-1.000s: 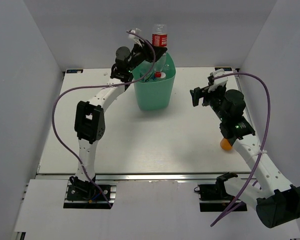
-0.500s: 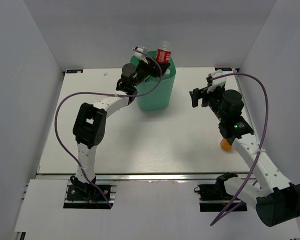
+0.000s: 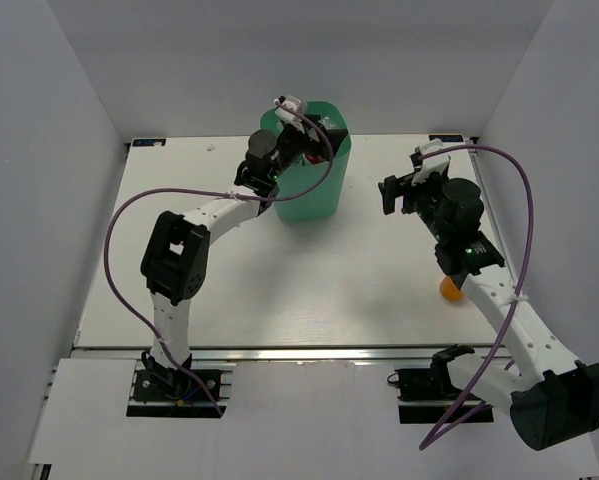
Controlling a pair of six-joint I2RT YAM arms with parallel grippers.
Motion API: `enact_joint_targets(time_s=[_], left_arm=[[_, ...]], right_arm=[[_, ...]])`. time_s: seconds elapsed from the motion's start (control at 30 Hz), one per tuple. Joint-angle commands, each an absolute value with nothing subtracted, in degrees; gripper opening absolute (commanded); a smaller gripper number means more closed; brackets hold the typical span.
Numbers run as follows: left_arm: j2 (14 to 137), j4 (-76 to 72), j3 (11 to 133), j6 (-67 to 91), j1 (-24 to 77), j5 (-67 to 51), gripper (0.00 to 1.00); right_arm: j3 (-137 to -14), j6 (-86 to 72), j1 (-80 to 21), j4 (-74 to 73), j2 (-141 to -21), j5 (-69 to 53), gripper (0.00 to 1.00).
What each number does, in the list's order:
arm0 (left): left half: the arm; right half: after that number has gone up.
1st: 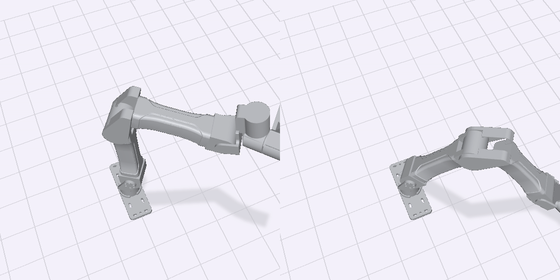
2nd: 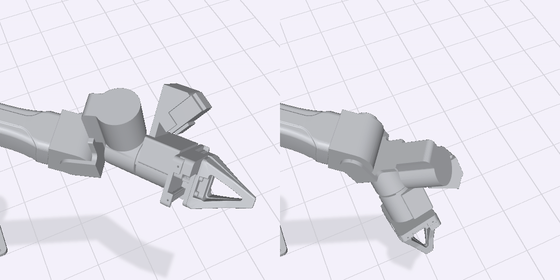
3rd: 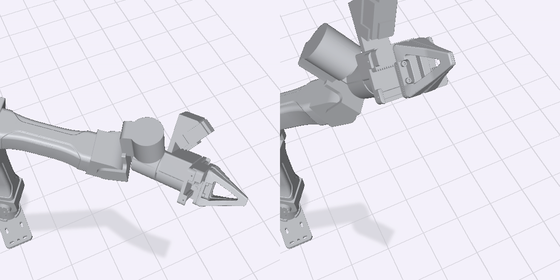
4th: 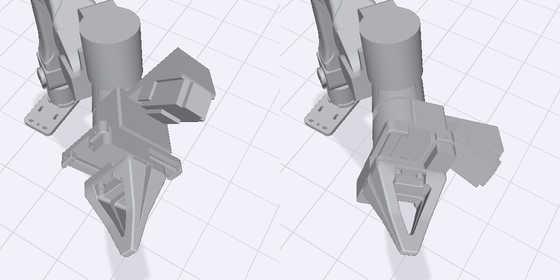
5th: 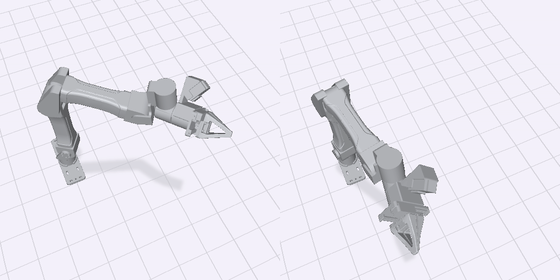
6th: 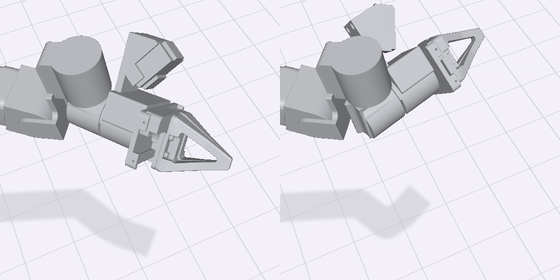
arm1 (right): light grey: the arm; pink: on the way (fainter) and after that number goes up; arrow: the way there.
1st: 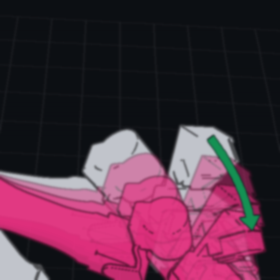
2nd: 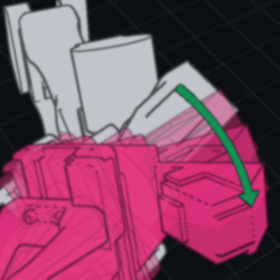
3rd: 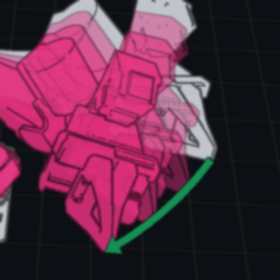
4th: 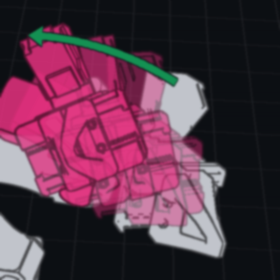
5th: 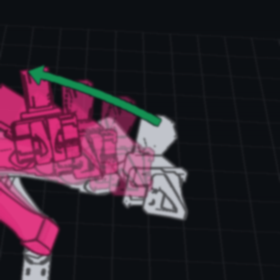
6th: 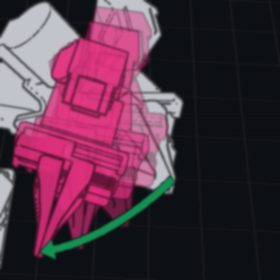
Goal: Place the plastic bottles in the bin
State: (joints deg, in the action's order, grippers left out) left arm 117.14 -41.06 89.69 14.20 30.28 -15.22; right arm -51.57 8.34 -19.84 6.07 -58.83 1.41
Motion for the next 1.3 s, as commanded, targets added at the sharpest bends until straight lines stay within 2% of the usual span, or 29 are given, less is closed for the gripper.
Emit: enact_joint_targets(time_s=[0.0, 0.1, 0.23, 0.3, 0.37, 0.43, 0.57, 0.63, 0.8, 0.83, 0.9, 0.97, 1.27], left_arm=[[109.1, -40.7, 89.0, 11.3, 30.1, -12.7, 0.98], [106.9, -39.6, 88.9, 11.1, 30.1, -10.6, 0.98], [104.4, -29.7, 93.4, 11.2, 30.1, -7.2, 0.98], [103.2, -25.2, 97.2, 11.3, 30.0, -4.2, 0.98], [99.0, -14.7, 99.6, 12.6, 28.5, 4.3, 0.98], [97.9, -12.9, 99.2, 13.4, 26.7, 4.8, 0.98], [92.2, -4.1, 93.2, 18.3, 18.7, 3.8, 0.98], [88.0, -4.2, 83.7, 21.9, 12.2, -0.3, 0.98], [81.0, -3.2, 66.3, 26.4, 5.1, 1.5, 0.98], [79.5, -0.8, 64.7, 28.8, 4.7, 6.7, 0.98], [77.8, 2.2, 61.4, 32.9, 4.1, 10.0, 0.98], [74.6, -2.6, 56.1, 36.8, 4.0, 13.5, 0.98], [76.0, -6.1, 55.2, 42.5, 3.4, 8.1, 0.98]], right_arm=[[-51.9, 7.9, -19.4, 7.8, -58.7, 2.7, 0.89], [-52.8, 6.4, -19.4, 6.6, -59.0, 5.1, 0.89], [-56.8, -0.6, -19.0, -0.8, -58.9, 13.7, 0.89], [-58.6, -4.2, -17.8, -8.8, -58.5, 20.2, 0.89], [-58.4, -11.1, -15.0, -17.6, -55.8, 27.6, 0.89], [-58.1, -14.0, -12.8, -22.1, -55.2, 29.5, 0.89], [-60.9, -20.3, -6.5, -38.5, -54.3, 37.8, 0.89], [-60.5, -24.6, -4.1, -44.7, -53.9, 38.1, 0.89], [-55.8, -25.0, -1.5, -45.5, -52.6, 32.0, 0.89], [-55.0, -24.4, -1.2, -45.3, -52.8, 30.9, 0.89], [-53.3, -23.9, -0.8, -43.6, -54.0, 28.1, 0.89], [-50.8, -24.6, -0.6, -42.3, -55.9, 28.2, 0.89], [-44.1, -26.4, -0.7, -35.3, -60.1, 28.3, 0.89]])
